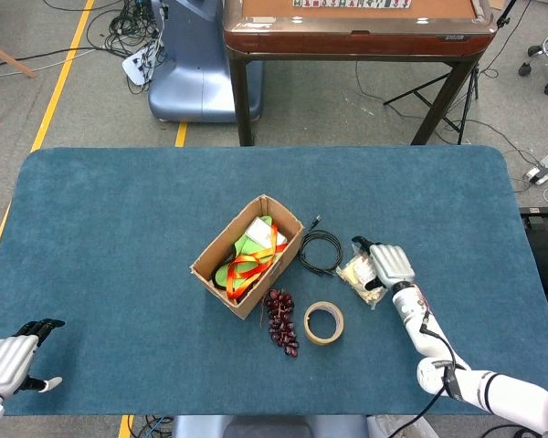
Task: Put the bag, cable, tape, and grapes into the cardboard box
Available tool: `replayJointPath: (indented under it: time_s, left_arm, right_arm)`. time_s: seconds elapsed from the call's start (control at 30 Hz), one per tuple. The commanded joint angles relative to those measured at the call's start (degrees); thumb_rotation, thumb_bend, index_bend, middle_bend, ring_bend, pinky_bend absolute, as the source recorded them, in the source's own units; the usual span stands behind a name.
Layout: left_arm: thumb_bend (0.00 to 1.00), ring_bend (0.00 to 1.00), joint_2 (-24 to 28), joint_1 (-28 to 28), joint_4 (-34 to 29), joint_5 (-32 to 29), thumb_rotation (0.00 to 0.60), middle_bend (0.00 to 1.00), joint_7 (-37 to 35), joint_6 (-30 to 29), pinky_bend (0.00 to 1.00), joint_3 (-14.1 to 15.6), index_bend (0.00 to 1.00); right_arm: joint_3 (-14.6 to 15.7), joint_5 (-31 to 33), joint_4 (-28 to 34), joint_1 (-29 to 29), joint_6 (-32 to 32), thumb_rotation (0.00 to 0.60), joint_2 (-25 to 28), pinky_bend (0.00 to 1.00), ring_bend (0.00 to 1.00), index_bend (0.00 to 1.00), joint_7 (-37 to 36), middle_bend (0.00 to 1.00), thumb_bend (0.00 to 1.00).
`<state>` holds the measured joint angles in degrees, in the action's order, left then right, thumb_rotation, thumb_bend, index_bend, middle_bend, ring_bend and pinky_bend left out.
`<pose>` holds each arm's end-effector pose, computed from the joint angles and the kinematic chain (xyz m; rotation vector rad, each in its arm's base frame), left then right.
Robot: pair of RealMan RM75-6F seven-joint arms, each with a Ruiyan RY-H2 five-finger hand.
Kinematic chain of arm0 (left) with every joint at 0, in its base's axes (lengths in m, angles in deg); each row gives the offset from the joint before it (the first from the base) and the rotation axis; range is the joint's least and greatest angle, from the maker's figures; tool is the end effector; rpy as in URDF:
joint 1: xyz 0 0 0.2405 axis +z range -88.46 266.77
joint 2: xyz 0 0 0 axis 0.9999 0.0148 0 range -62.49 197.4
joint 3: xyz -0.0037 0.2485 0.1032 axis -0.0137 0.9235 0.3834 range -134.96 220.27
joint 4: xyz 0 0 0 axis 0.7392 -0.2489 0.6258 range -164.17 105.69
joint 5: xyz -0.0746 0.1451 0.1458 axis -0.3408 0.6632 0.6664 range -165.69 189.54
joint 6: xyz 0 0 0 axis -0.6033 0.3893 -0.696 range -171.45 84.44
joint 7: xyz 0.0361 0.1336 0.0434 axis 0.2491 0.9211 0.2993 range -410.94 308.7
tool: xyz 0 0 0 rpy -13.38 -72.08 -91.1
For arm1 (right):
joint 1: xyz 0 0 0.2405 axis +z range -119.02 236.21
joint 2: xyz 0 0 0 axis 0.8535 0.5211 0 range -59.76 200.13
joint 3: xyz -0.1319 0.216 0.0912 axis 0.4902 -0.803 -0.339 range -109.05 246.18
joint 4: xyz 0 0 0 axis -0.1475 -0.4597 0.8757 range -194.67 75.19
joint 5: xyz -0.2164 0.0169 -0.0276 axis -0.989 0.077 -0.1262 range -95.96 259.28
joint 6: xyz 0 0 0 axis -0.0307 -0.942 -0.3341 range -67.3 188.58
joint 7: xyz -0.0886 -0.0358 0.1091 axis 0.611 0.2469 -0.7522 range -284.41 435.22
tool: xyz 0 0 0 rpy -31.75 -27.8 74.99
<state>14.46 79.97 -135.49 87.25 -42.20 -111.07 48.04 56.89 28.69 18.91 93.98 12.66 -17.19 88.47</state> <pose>-0.3294 0.1581 0.1494 -1.5498 -1.1808 -0.4926 -0.2482 -0.3533 -0.0145 1.6175 -1.2999 0.7485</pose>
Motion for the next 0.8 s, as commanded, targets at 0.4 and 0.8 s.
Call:
replayJointPath:
  time_s: [0.4, 0.8]
  left_arm:
    - [0.02, 0.14, 0.0, 0.1, -0.1, -0.2, 0.600, 0.18, 0.6, 0.3, 0.37, -0.1, 0.19]
    - [0.02, 0.14, 0.0, 0.2, -0.1, -0.3, 0.600, 0.18, 0.8, 0.3, 0.37, -0.2, 0.19]
  right_arm:
    - [0.4, 0.1, 1.2, -0.7, -1.1, 0.600, 2.4, 0.66, 0.48, 0.23, -1.6, 0.47, 0.06]
    - [0.4, -2.8, 7.7, -2.5, -5.8, 0.600, 7.5, 0.68, 0.53, 0.27, -2.0, 0.52, 0.09]
